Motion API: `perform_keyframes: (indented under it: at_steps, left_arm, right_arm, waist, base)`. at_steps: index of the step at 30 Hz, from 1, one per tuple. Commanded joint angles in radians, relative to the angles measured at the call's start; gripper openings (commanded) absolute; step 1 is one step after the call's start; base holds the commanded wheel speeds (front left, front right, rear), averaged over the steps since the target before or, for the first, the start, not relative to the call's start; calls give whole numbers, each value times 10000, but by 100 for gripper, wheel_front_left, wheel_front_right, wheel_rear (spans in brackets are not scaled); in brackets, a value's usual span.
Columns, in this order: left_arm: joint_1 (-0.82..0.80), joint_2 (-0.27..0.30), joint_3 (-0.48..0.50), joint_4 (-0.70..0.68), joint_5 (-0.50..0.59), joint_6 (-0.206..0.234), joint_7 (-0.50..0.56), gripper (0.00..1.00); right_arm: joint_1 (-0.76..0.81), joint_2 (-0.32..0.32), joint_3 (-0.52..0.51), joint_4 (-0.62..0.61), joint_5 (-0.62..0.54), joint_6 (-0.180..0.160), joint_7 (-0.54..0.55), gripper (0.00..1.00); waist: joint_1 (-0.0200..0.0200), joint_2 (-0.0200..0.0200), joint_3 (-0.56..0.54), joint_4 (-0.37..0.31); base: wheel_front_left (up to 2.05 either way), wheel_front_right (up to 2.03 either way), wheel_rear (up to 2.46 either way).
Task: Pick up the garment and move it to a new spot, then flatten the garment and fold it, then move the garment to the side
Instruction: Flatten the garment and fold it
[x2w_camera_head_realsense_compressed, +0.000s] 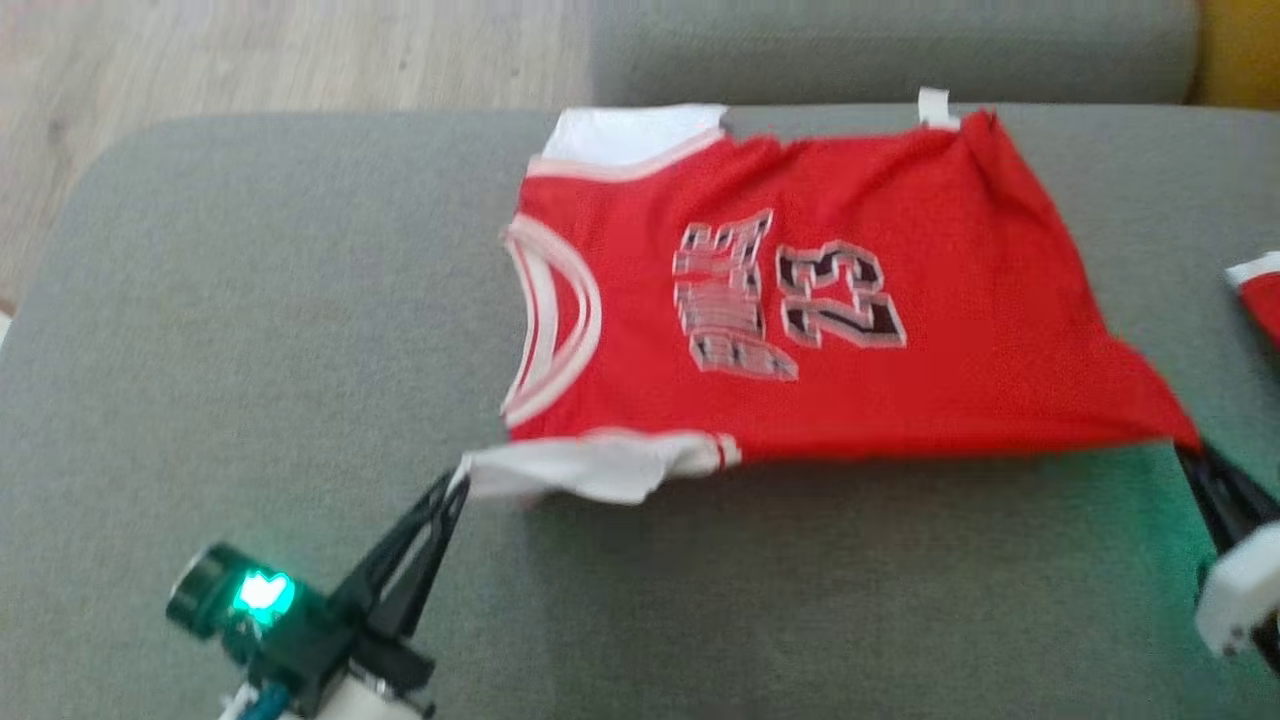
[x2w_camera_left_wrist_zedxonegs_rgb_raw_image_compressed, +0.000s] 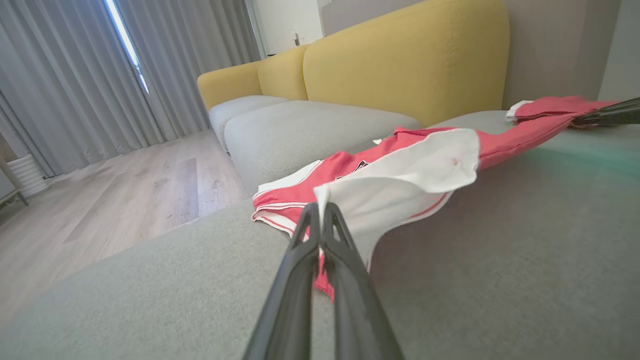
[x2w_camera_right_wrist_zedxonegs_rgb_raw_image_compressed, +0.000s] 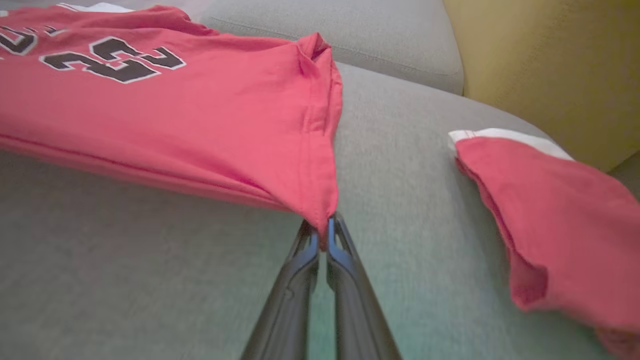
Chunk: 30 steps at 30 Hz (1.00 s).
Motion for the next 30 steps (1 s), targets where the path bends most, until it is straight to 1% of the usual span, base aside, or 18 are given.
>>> perform_keyframes:
  at_steps: [1, 6, 8, 10, 13, 17, 22, 23, 24, 30]
  left_arm:
    - [-283, 313, 512, -345, 30, 84, -50, 0]
    - [624, 667, 355, -736, -66, 103, 246, 0]
    - [943, 813, 344, -926, -148, 117, 385, 0]
    - [1116, 907, 348, -1098, -231, 114, 472, 0]
    - [962, 929, 332, -1194, -255, 65, 562, 0]
    - [-46, 787, 126, -965, -94, -243, 738, 0]
    - [-2036, 503, -85, -18, 183, -588, 807, 0]
    - [-2437, 445, -128, 199, 259, -630, 781, 0]
    - [-3169, 327, -204, 633, 365, -702, 703, 0]
    - [-4889, 43, -517, 1966, 613, -838, 498, 0]
  right_arm:
    - [156, -513, -47, -247, 64, 25, -7, 0]
    - [1970, -825, -1093, -2029, -65, 25, 664, 0]
    - [2604, -796, -1603, -2887, -206, 25, 1028, 0]
    - [3150, -630, -2063, -3780, -284, 25, 1500, 0]
    - [3559, -345, -2706, -4812, -381, 25, 2095, 0]
    - [3481, -27, -3166, -5532, -509, 25, 2939, 0]
    - [2516, -101, -3212, -5455, -231, 25, 3703, 0]
    - [2237, -127, -3162, -5362, -162, 25, 3821, 0]
    - [1649, -198, -3022, -5117, -34, 25, 3960, 0]
    - [-109, -320, -2342, -4085, 78, 25, 3915, 0]
  waist:
    - [2, 0, -203, -175]
    - [2, 0, -418, -403]
    - [2, 0, -447, -489]
    - [2, 0, -446, -524]
    - [2, 0, -370, -548]
    - [2, 0, -20, -450]
    - [2, 0, 687, -386]
    - [2, 0, 838, -385]
    - [2, 0, 1124, -382]
    - [2, 0, 1840, -322]
  base:
    - [0, 0, 0]
    - [0, 0, 0]
    - [0, 0, 0]
    - [0, 0, 0]
    - [0, 0, 0]
    - [0, 0, 0]
    - [0, 0, 0]
    - [0, 0, 0]
    - [0, 0, 0]
    - [0, 0, 0]
